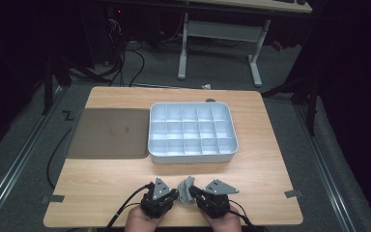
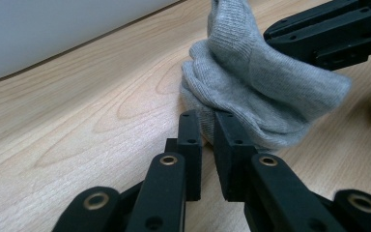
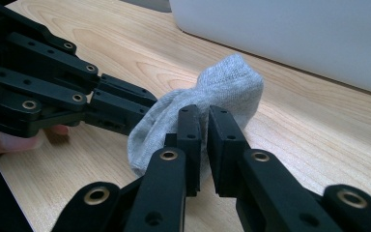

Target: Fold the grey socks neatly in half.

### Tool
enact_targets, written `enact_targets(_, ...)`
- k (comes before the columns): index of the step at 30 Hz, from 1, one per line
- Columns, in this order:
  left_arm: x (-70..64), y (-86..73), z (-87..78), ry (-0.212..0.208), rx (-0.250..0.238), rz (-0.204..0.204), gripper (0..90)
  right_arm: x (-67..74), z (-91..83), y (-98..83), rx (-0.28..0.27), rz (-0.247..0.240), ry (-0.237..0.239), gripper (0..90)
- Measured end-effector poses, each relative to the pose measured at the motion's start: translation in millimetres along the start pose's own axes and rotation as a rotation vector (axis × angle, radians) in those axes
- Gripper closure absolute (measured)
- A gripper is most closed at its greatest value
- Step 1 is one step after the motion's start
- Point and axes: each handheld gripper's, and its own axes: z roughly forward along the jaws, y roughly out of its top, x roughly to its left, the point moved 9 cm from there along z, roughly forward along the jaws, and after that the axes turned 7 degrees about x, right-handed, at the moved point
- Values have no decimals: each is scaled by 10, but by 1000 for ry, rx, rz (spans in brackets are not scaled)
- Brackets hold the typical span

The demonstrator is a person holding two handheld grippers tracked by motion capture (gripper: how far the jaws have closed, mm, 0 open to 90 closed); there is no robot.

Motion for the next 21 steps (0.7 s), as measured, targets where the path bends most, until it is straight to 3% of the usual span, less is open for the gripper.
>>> enact_targets(14, -147, 87, 122, -13, 5, 56, 855, -28, -16, -20, 1, -1, -7, 900)
enact_targets(21, -148, 78, 131, -7, 10, 67, 855, -18, 16, -43, 13, 4, -2, 900)
